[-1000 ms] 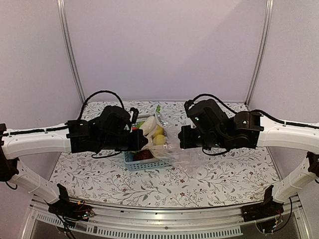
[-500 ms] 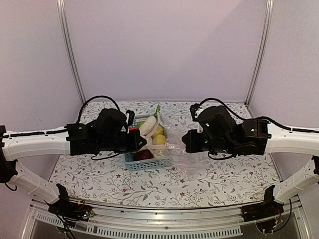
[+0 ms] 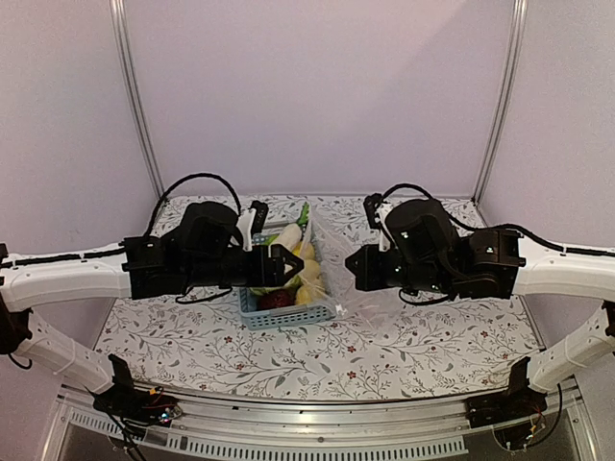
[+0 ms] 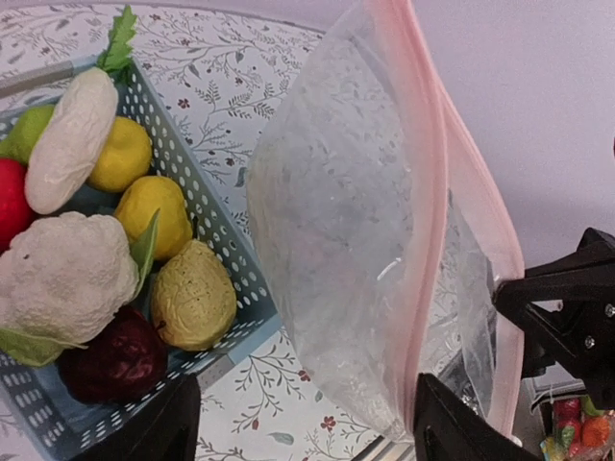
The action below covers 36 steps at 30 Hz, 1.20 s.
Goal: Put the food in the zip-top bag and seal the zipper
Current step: Open the zipper food storage bag at the center of the board, then pass from the right arm to the left
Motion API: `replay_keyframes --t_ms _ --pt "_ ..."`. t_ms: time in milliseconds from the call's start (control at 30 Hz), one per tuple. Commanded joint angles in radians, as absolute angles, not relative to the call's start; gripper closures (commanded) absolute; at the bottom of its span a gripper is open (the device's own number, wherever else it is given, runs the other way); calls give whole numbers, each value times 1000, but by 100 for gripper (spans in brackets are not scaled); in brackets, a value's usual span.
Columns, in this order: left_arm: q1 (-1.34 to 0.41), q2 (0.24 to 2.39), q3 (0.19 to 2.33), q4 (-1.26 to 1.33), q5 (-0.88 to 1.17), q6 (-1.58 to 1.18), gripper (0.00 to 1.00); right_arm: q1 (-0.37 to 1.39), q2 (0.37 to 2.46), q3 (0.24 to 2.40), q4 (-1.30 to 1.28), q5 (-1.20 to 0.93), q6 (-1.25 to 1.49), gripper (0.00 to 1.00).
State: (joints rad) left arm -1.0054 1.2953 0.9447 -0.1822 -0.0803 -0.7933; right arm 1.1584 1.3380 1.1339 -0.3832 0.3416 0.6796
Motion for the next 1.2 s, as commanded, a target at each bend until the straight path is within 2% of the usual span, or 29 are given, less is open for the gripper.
replay_keyframes --t_ms 0,167,200,333,533,800,1033,1100,1167 --pt "-1052 1232 976 -228 -166 -704 18 1163 1350 1160 -367 434 741 100" --pt "-1136 1225 975 -233 -195 -688 1 1162 1385 1196 -359 528 817 100" --pt "-1165 1226 977 -233 -220 -674 1 1161 1392 1204 -362 556 830 100" --pt "-1267 1234 986 -235 -337 -631 0 1162 1414 1244 -381 651 919 100" --pt "-1289 1300 1005 -162 -326 -627 0 1162 1442 1309 -445 720 1001 100" --pt "-1315 1434 1123 -176 -502 -544 0 1162 1435 1310 -456 747 1069 100" --pt "-1346 1478 1145 -126 -635 -437 0 1163 1413 1304 -454 743 1107 100" --pt "-1352 1485 1150 -120 -670 -423 7 1162 1414 1303 -453 741 1107 100" --pt "-1356 1489 1157 -116 -690 -404 22 1162 1413 1302 -454 738 1107 100"
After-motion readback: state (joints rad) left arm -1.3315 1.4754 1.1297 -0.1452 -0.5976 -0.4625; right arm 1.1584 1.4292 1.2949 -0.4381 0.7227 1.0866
